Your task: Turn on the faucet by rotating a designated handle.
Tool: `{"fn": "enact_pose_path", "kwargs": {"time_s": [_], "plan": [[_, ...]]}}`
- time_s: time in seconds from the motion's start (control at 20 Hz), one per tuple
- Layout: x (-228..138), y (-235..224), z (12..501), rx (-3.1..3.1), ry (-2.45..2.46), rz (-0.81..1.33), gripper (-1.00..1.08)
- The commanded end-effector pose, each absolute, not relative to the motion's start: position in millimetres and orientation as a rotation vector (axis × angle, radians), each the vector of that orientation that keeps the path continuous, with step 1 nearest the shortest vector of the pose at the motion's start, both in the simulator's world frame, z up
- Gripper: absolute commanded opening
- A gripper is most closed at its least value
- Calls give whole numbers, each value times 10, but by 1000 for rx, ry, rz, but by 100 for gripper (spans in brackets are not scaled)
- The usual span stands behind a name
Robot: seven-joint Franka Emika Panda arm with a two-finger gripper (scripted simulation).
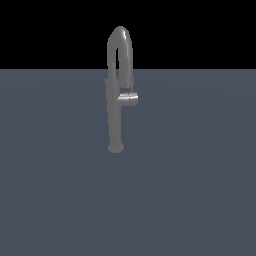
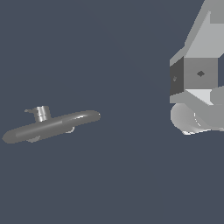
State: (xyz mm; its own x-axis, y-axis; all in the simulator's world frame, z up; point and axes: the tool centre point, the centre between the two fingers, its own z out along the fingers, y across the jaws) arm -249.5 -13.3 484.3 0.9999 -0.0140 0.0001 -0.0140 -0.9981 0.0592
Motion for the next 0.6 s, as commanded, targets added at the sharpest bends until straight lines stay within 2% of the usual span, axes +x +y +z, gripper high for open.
{"fn": "enact_pose_path", "kwargs": {"time_s": [0.0,0.55], "plan": [[-2495,-133,4843,3082,-22,-1,-100],[-2352,-95,4832,3117,-77,-73,-100]]}}
